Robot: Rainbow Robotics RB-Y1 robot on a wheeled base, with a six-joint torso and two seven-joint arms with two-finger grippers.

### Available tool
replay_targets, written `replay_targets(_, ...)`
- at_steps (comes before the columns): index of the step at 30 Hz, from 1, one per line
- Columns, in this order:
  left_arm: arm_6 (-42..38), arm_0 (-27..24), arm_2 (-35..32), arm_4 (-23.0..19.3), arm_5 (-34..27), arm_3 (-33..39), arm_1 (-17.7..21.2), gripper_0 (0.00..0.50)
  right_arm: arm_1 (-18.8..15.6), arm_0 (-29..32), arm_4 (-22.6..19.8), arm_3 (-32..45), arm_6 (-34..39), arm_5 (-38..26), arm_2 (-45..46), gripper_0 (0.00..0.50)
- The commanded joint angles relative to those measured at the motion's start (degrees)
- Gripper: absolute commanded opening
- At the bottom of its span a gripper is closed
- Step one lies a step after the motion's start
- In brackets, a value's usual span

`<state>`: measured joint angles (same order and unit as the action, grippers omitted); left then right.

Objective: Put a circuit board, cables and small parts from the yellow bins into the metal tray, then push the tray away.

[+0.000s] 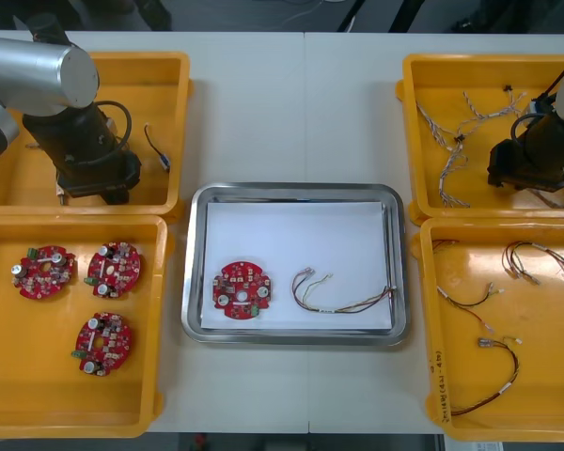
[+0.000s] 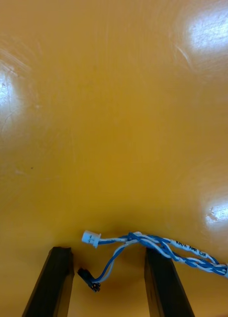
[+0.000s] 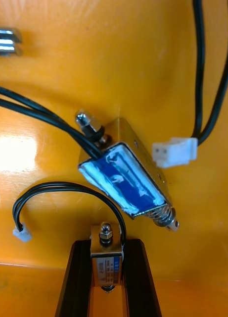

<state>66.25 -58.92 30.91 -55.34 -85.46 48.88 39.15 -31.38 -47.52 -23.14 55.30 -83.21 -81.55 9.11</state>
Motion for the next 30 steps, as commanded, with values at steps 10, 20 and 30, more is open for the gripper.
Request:
replay_targets(10,5.29,0.47,-0.24,-0.74,1.34,0.08,-0.22,0.000,0.53,0.32,-0.42,1.30,2.70,0.34,-0.67,0.000)
replay_targets(20,5.12,0.12,-2.61,-0.65,1.08,2.45,1.19,0.000,-0.34,-1.00,-0.51,4.37,3.40,-3.53,-0.58,0.000)
replay_targets(30,4.59,0.03,-6.13,0.40,-2.87,8.25,4.62,0.000,-0.34,-6.01,0.20,4.29,4.63,-6.16,-0.49,0.000)
